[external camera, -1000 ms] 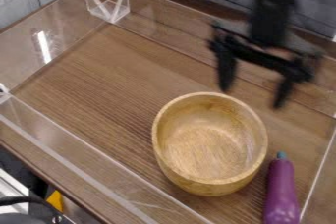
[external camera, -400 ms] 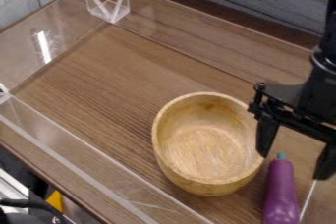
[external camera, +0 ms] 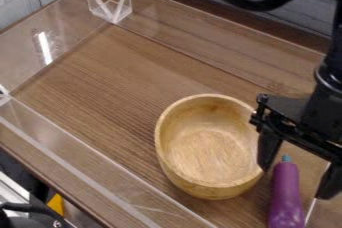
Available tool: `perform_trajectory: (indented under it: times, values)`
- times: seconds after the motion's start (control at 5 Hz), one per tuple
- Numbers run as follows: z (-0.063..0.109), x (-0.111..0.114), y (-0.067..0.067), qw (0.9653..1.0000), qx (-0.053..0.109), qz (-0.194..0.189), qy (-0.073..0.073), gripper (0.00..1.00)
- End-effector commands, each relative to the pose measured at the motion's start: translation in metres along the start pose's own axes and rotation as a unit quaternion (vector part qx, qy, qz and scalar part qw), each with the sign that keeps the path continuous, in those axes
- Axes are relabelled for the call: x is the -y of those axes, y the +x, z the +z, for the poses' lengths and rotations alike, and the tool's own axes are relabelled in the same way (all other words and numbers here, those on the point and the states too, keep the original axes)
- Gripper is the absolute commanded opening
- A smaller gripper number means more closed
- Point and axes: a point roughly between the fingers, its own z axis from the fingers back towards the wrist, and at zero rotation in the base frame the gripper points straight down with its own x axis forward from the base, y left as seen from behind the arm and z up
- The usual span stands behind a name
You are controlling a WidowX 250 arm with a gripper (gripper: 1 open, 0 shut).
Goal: Put the purple eggplant in the brown bowl
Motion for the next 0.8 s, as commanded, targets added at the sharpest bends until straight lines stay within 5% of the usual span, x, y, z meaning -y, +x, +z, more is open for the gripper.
perform_trajectory:
  times: [0.0,0.6]
  values:
    - [0.011,0.002,-0.002,0.9994,0.03,-0.016,-0.011,1.0]
    - [-0.011,-0.002,-0.006,0.9984,0.054,-0.003,-0.014,1.0]
